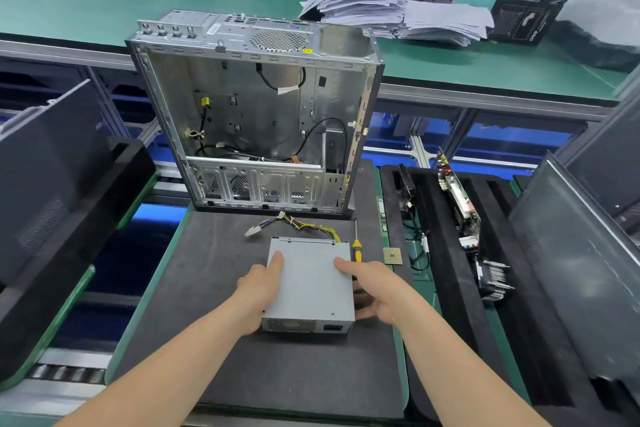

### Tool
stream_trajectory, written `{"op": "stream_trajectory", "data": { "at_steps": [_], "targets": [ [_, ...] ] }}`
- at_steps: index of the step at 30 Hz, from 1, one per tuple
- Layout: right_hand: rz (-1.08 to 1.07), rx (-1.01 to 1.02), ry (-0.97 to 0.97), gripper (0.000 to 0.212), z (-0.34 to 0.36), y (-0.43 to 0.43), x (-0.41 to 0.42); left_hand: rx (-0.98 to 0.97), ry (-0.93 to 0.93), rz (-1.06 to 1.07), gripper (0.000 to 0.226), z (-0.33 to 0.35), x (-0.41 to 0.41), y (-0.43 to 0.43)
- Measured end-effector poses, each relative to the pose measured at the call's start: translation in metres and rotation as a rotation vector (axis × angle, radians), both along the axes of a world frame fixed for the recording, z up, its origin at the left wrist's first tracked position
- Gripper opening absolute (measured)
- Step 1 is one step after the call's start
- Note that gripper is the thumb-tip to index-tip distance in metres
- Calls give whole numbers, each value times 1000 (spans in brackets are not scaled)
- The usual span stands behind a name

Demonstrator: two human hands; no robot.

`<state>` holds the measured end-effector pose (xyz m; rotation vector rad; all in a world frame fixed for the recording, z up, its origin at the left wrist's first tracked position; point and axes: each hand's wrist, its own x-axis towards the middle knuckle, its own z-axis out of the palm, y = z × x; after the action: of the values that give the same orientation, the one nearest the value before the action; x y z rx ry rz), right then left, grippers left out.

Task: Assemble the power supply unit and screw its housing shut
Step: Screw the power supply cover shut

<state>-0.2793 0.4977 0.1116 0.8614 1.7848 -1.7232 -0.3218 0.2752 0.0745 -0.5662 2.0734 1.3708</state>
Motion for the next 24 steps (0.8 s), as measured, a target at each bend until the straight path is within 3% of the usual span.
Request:
{"op": "stream_trajectory", "data": {
  "at_steps": [24],
  "targets": [
    [-53, 25, -37, 33, 2, -4, -8, 92, -49, 66, 75, 5, -5, -1]
  ]
}}
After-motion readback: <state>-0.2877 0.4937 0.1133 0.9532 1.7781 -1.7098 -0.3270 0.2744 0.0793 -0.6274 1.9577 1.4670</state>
